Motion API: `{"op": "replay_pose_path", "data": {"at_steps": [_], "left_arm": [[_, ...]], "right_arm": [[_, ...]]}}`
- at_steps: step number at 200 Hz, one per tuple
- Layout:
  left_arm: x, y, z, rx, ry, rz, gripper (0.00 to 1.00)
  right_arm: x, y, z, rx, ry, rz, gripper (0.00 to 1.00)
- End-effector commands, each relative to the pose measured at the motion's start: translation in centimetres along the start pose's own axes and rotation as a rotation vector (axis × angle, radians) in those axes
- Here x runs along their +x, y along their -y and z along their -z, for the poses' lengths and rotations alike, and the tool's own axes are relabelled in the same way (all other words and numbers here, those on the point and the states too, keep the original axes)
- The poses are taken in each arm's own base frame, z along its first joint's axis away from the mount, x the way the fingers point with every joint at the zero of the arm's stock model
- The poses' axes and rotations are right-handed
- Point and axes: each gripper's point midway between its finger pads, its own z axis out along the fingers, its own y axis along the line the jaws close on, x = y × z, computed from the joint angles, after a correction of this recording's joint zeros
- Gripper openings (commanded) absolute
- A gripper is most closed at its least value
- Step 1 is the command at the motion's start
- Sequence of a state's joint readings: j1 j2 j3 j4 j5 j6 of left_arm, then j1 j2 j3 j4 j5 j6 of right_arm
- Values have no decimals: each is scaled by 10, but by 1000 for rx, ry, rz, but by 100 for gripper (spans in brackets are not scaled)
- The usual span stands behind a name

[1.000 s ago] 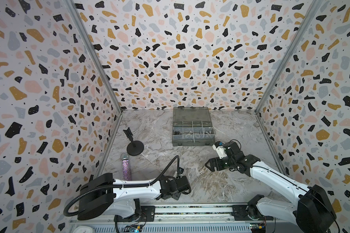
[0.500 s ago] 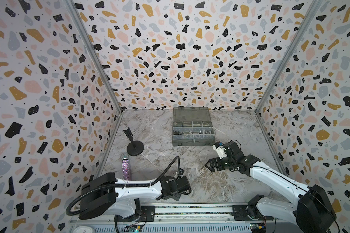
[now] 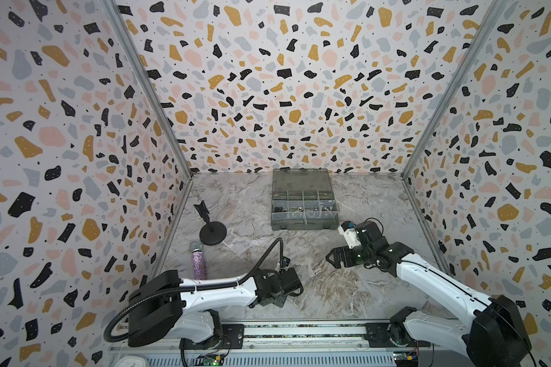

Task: Sort the screws and nuts into containers
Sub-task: Pick up the nut from the bottom-center of the table, then place the nut into the container.

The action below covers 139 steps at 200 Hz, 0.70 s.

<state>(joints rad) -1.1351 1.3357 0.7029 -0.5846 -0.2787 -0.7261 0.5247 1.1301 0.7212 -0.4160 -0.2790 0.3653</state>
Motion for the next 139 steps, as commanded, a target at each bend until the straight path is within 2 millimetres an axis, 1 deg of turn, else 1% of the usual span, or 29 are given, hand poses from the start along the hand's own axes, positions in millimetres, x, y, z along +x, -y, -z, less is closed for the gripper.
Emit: {"op": "replay_pose_path", "data": {"at_steps": [1,11,27,45,59,83,95,112,125,139], "left_arm": [[-33,-6,10,-22,52,-8,16],[-50,-7,12,-25,70,-3,16],[-84,-7,17,-20,106,8,16],[-129,-2,21,-1,154,24,14],[-170,7,27,29,206,29,14],[-233,22,28,64,256,21,13],[-260,26,24,78,263,20,13],[-292,30,15,106,276,30,13],[-311,30,4,126,277,43,13],[-328,31,-8,149,268,54,13]], "right_arm": [[-19,-2,21,6,55,15,99],[-22,-1,25,8,66,11,99],[-27,2,29,11,78,3,99],[-32,3,31,5,85,-5,99],[-35,3,31,0,85,-6,99],[-40,4,28,-1,74,-4,99],[-41,5,27,0,68,-8,99],[-42,6,24,-14,64,-16,99],[-41,7,21,-22,58,-31,99],[-39,9,18,-23,52,-45,99]]}}
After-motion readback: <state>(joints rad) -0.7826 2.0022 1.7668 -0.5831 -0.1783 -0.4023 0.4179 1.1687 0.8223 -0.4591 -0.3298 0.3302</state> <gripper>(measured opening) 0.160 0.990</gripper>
